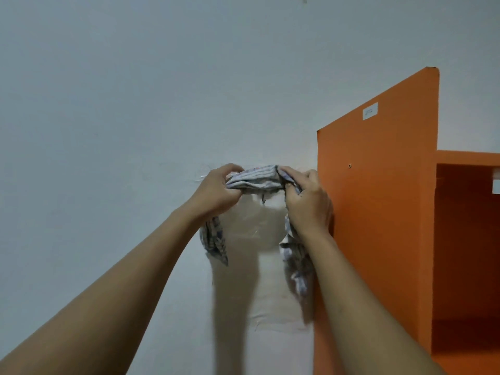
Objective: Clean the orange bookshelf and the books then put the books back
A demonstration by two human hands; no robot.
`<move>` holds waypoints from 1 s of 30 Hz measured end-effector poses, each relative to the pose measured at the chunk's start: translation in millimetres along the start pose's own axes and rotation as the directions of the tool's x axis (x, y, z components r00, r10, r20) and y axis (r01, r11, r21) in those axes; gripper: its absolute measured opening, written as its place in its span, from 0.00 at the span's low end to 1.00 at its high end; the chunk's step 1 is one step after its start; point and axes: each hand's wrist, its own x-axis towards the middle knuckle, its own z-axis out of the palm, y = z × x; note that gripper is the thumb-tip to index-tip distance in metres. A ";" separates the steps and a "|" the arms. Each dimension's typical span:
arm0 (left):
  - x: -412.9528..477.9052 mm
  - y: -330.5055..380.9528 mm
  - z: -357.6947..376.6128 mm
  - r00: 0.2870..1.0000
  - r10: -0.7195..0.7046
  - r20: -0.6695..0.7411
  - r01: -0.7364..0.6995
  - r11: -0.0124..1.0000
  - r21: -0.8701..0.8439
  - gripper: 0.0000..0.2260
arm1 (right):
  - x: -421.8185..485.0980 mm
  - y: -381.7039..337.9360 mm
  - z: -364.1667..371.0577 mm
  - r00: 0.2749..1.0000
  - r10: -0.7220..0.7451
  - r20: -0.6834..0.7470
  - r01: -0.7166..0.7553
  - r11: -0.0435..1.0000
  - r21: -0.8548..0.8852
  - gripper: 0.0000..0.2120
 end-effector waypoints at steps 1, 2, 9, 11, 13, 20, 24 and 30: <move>1.7 -2.8 2.3 1.000 0.028 0.004 -0.029 0.998 0.059 0.16 | 4.6 1.9 5.6 1.000 0.003 -0.013 -0.003 1.000 -0.028 0.20; 2.3 -3.7 4.3 0.998 0.056 0.013 -0.057 0.989 0.140 0.21 | 6.7 4.5 11.3 1.000 0.012 -0.011 -0.013 0.999 -0.046 0.19; -28.3 -29.7 29.4 0.999 0.049 -0.014 -0.034 0.844 0.536 0.19 | -39.5 32.3 33.7 0.983 0.143 0.113 -0.139 0.989 -0.043 0.10; -39.6 -38.6 40.1 0.999 0.010 -0.049 0.015 0.877 0.481 0.19 | -52.1 38.6 36.9 0.966 0.194 0.173 -0.196 0.981 -0.005 0.07; -49.1 -40.7 53.5 0.998 -0.011 -0.067 0.039 0.903 0.428 0.17 | -56.8 39.0 38.8 0.944 0.236 0.232 -0.254 0.966 0.049 0.11; -72.9 -36.7 72.5 0.997 0.012 -0.077 0.023 0.894 0.448 0.09 | -55.9 29.7 22.0 0.946 0.236 0.223 -0.274 0.950 0.153 0.11; -73.9 -21.5 64.4 0.994 -0.103 -0.028 0.106 0.931 0.350 0.13 | -52.6 23.8 17.5 0.918 0.283 0.276 -0.338 0.925 0.176 0.11; -70.8 4.6 44.6 0.981 -0.186 -0.049 0.192 0.943 0.270 0.21 | -44.0 8.7 9.3 0.918 0.325 0.228 -0.364 0.919 0.153 0.15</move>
